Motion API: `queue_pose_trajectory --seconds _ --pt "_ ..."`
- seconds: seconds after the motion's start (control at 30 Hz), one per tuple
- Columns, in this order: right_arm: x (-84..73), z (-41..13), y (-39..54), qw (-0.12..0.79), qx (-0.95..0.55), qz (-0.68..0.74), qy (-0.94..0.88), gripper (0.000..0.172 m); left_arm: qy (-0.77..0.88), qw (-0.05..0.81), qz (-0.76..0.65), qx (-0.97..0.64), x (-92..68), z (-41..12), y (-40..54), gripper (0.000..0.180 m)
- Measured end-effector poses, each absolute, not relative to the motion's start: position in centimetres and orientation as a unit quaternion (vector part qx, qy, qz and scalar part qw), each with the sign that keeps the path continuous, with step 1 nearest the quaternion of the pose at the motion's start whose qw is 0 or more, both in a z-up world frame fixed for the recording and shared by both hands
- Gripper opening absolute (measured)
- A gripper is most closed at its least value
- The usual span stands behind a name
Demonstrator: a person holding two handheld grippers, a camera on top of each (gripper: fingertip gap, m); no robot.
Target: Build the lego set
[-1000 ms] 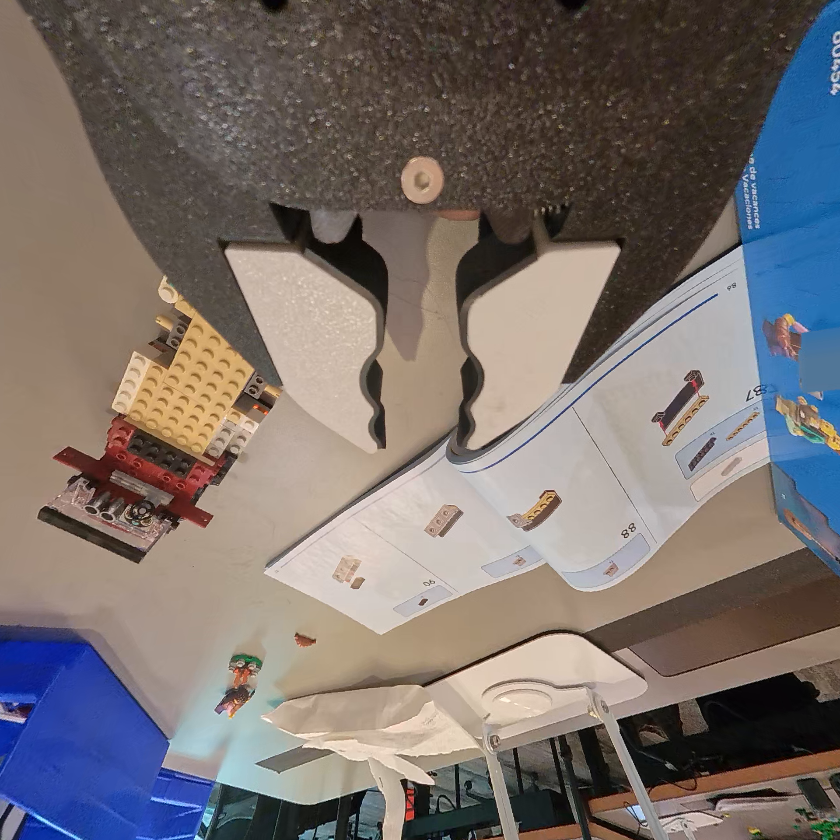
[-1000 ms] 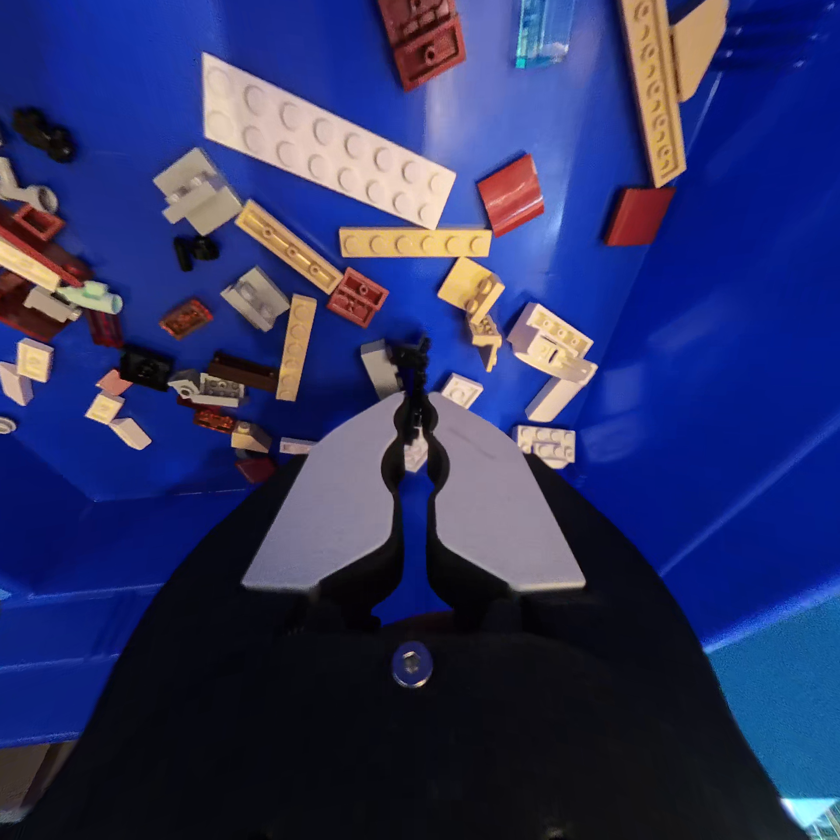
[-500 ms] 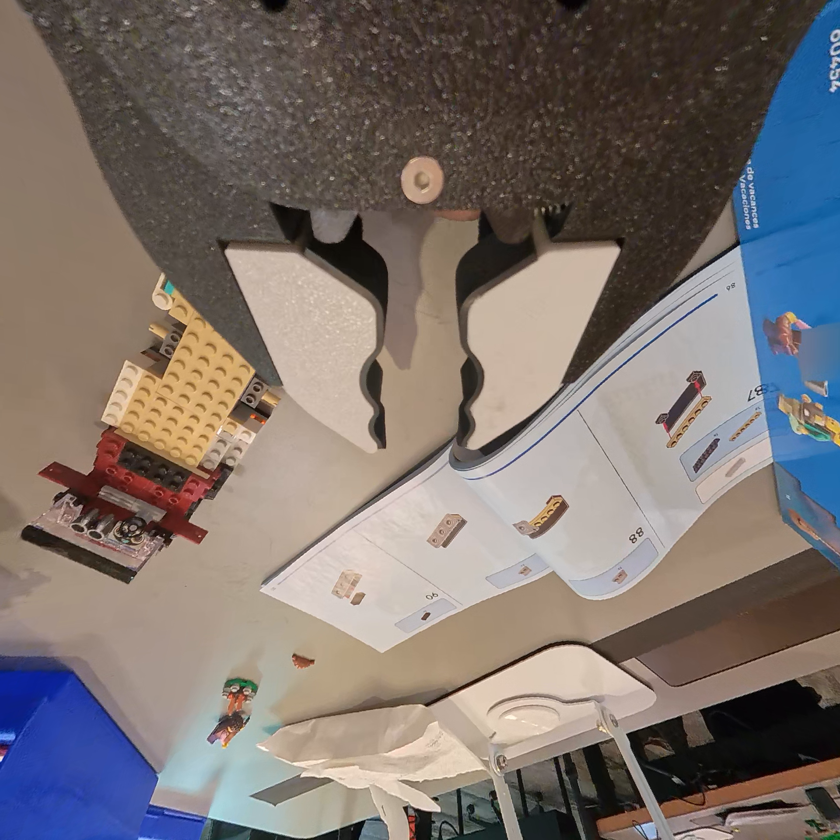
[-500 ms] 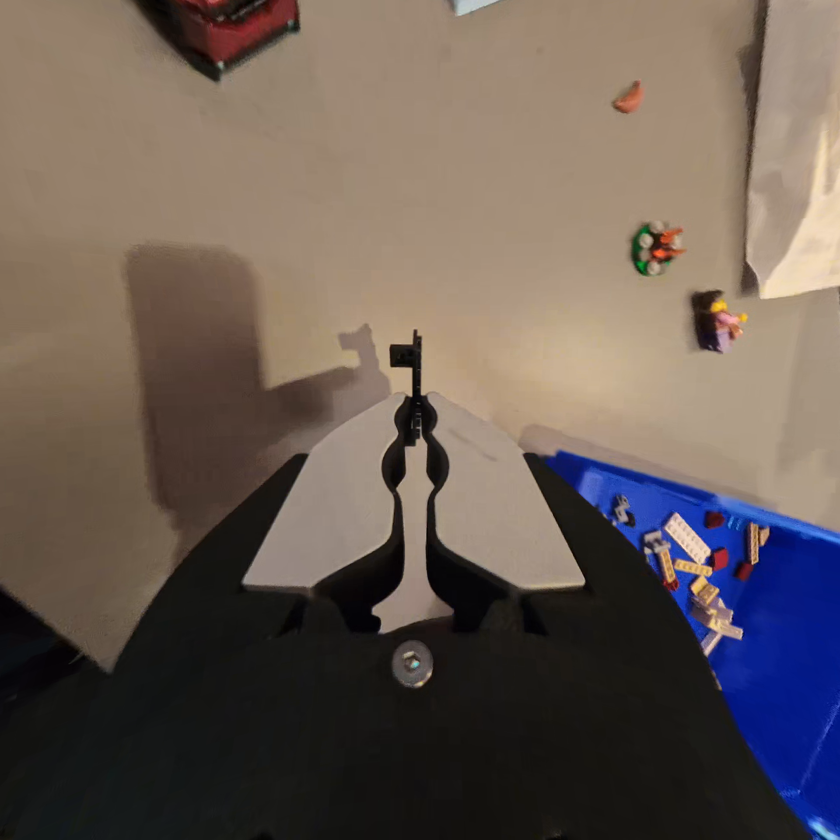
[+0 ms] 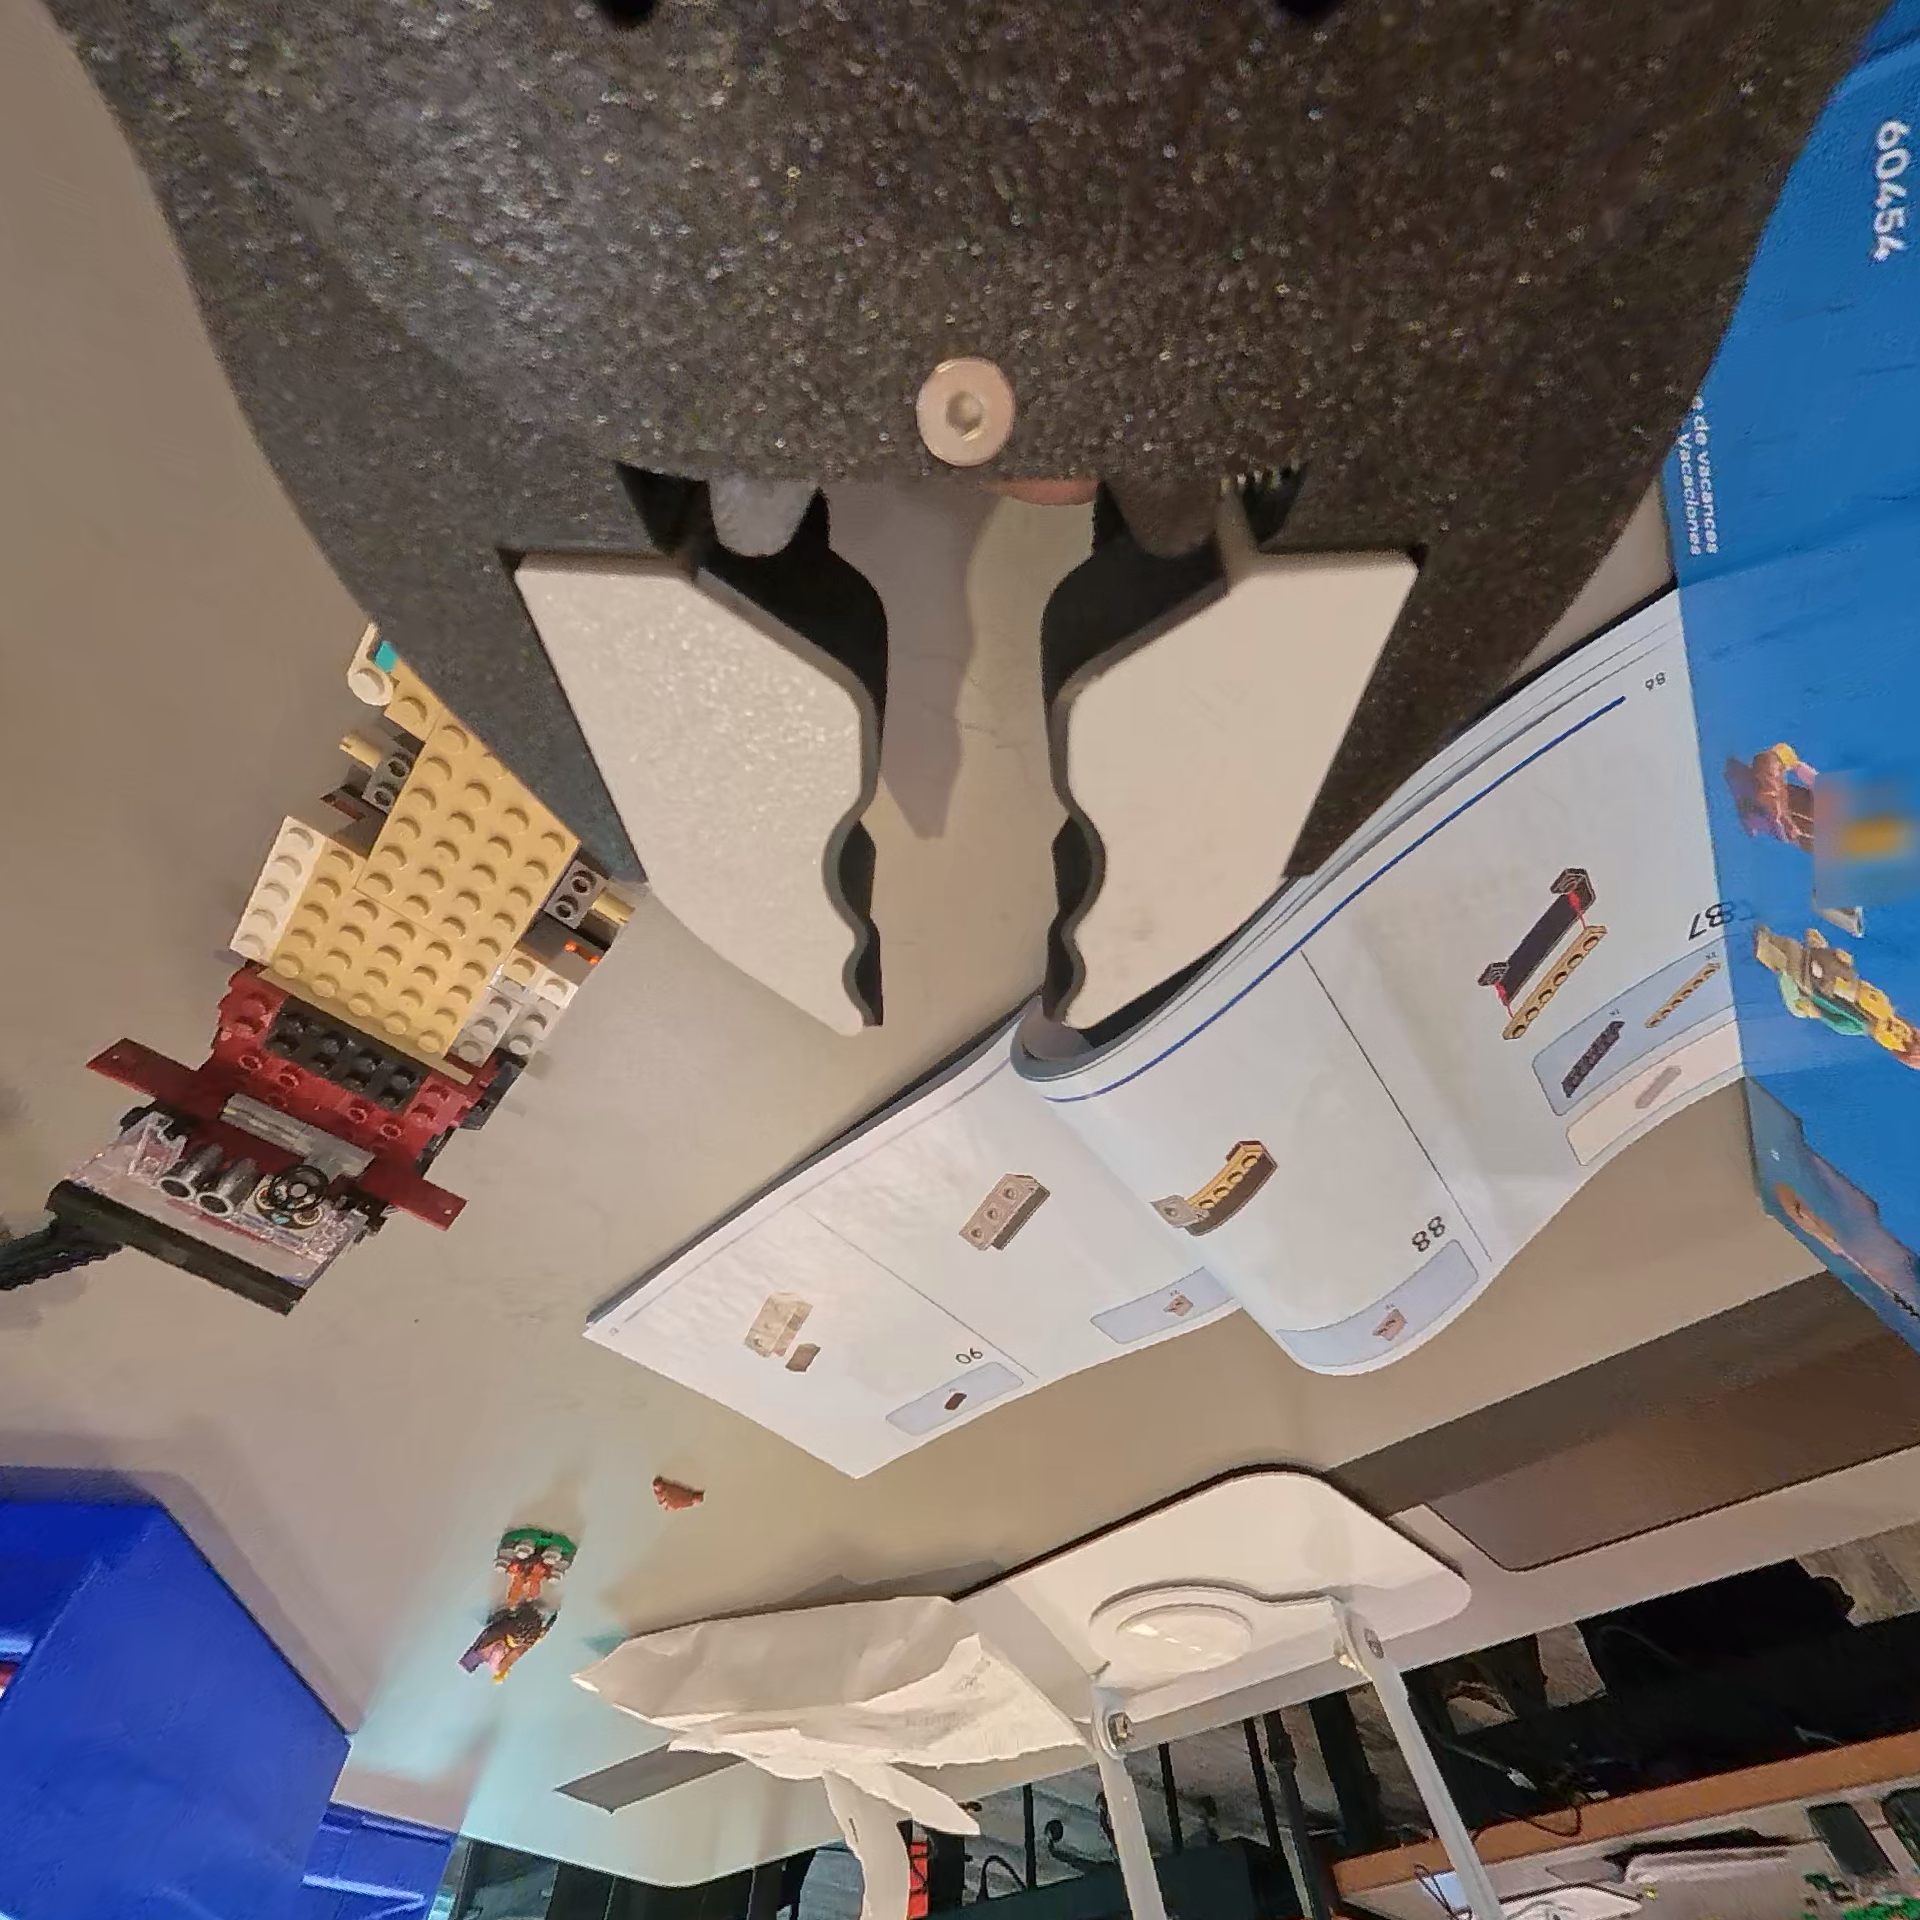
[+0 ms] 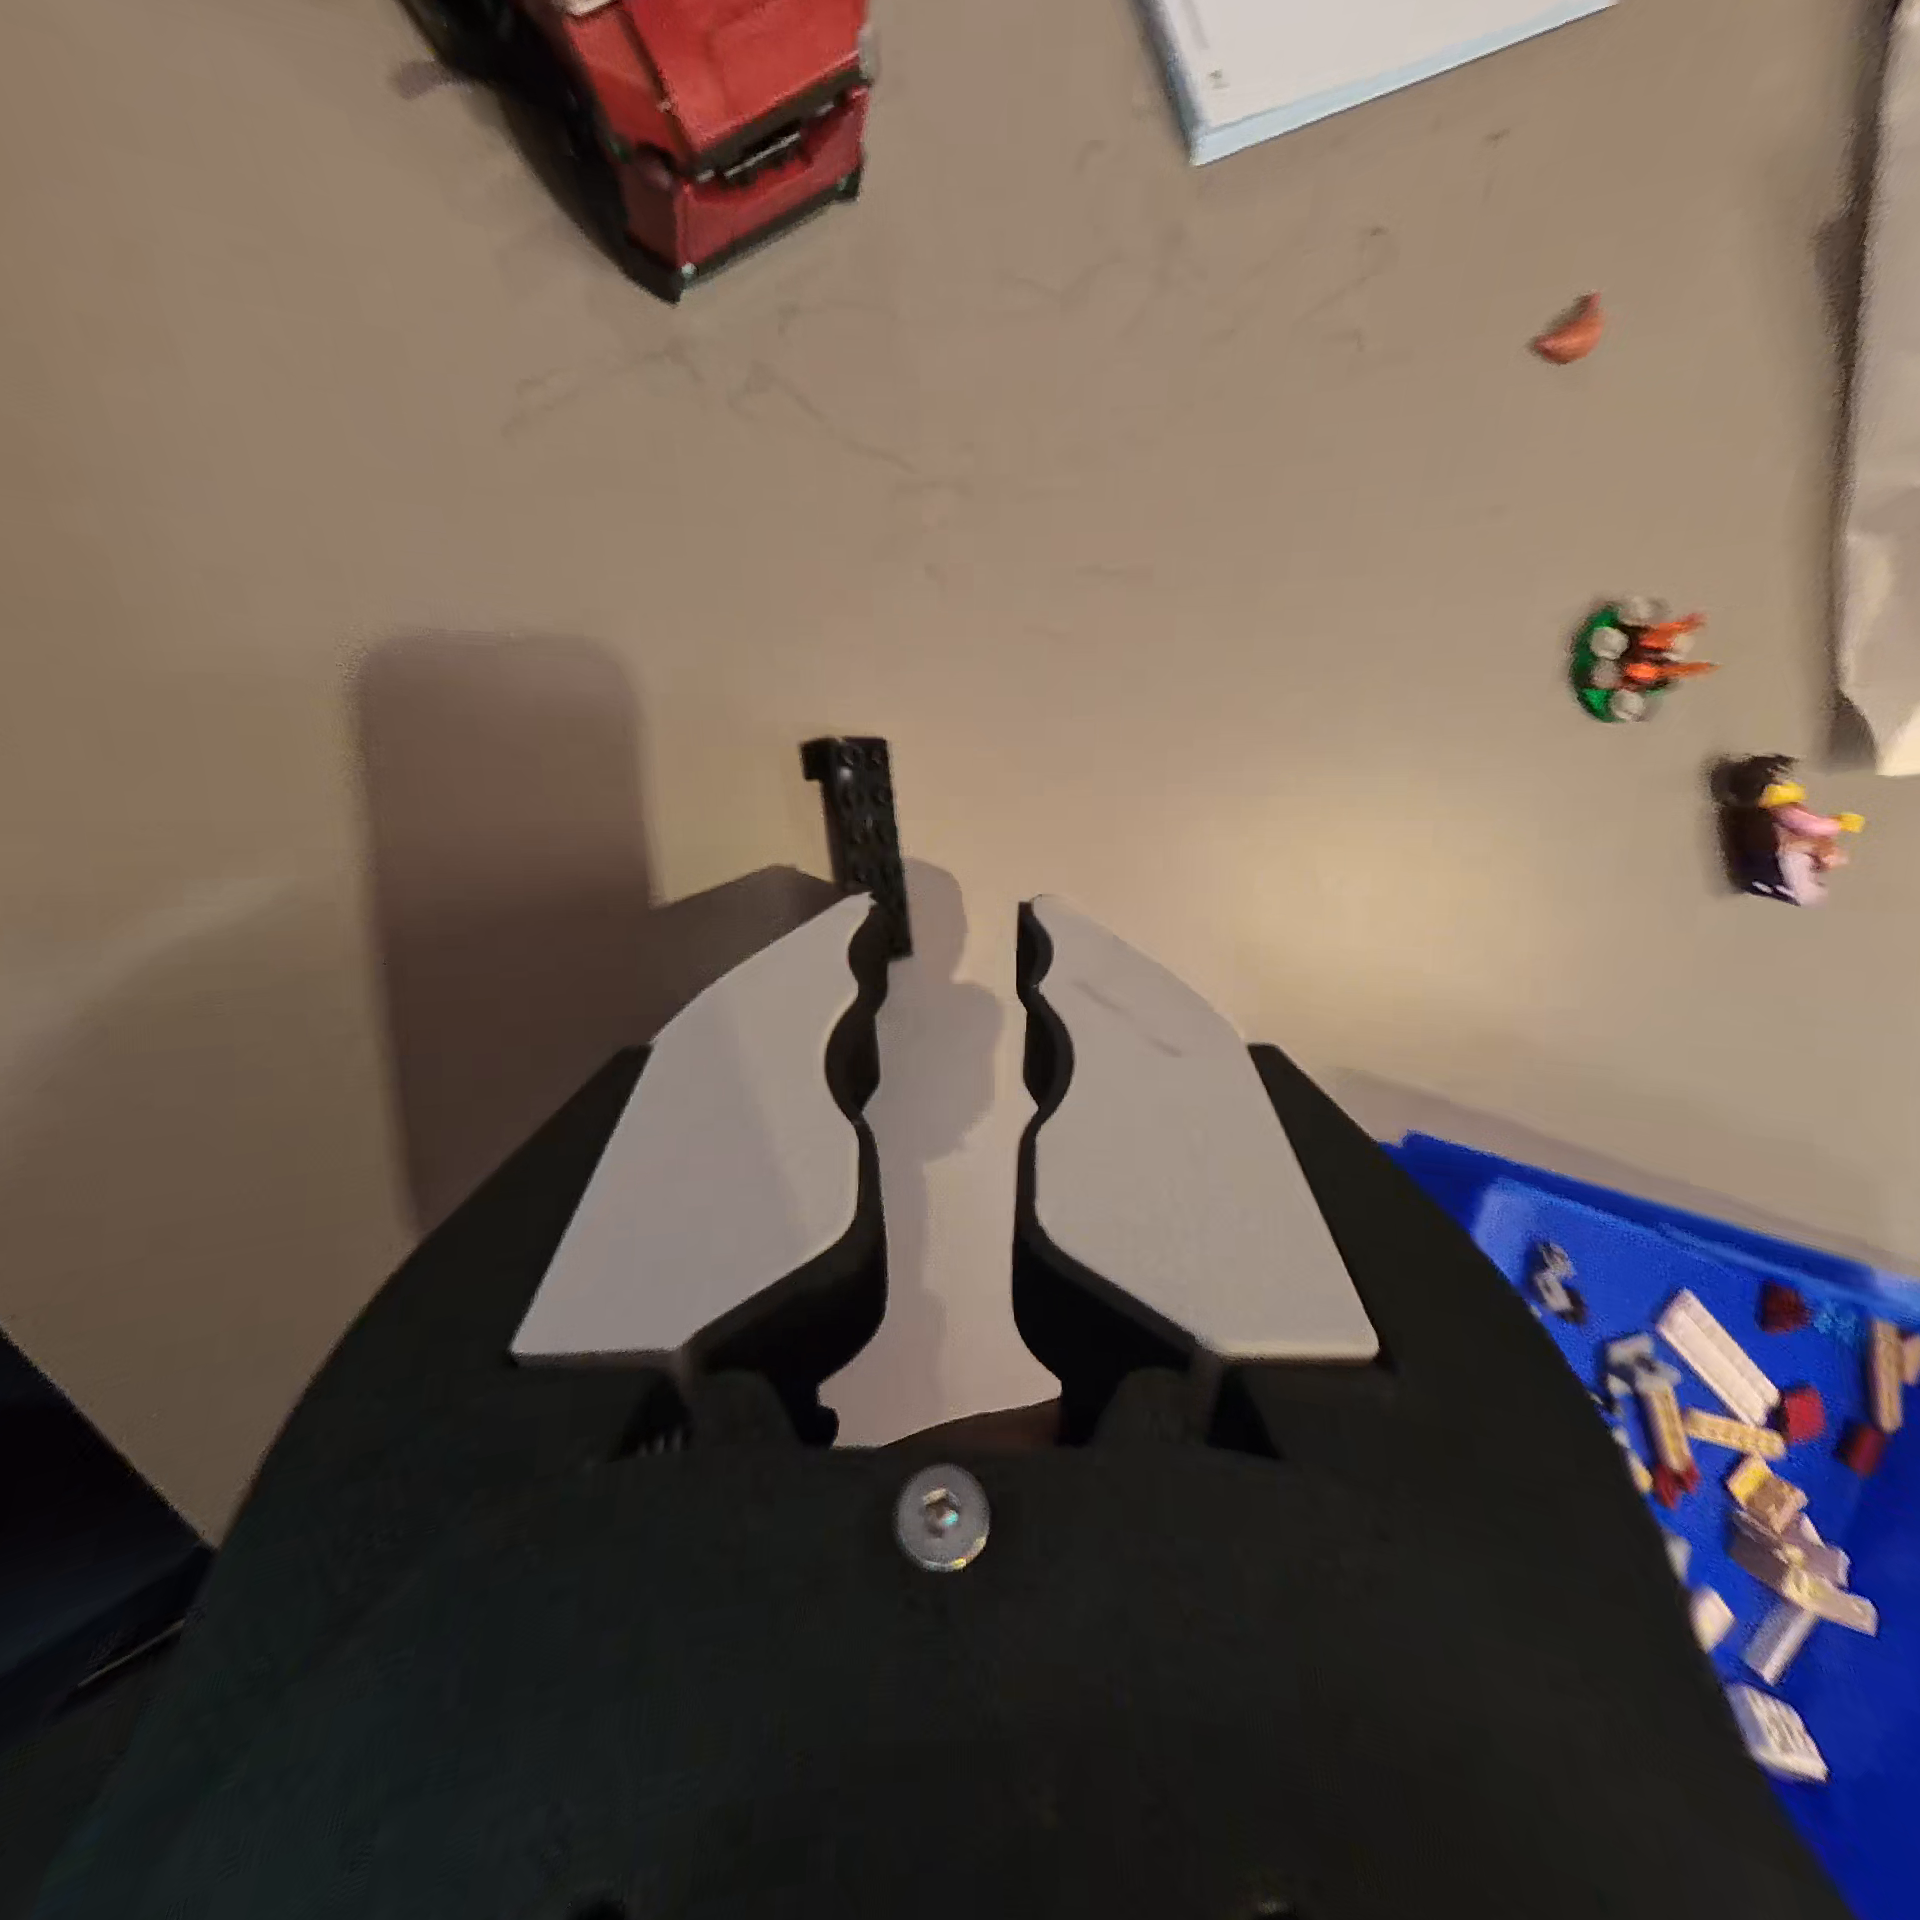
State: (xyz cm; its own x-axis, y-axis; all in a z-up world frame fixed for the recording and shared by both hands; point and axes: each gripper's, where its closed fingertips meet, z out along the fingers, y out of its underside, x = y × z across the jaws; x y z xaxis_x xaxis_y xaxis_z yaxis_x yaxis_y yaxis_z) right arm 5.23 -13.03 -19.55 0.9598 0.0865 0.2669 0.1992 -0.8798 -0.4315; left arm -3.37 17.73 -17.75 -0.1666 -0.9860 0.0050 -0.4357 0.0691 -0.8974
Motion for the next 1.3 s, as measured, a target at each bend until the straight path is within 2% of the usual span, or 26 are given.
queue_pose_trajectory --seconds 0.2,0.97,1.3 --pt "9.1 -15.3 -16.0 0.248 -0.956 -0.155 -0.018 0.023 0.653 0.334 -0.4 -0.55 -3.5 -18.0 17.7 0.031" --pt "16.4 -13.9 -20.4 0.243 -0.945 -0.21 0.063 0.023 0.654 0.328 -0.396 -0.554 -3.4 -18.2 17.7 0.031" --pt "23.5 -13.6 -26.8 0.169 -0.95 -0.243 0.099 0.024 0.667 0.328 -0.385 -0.548 -3.5 -18.5 17.4 0.031"
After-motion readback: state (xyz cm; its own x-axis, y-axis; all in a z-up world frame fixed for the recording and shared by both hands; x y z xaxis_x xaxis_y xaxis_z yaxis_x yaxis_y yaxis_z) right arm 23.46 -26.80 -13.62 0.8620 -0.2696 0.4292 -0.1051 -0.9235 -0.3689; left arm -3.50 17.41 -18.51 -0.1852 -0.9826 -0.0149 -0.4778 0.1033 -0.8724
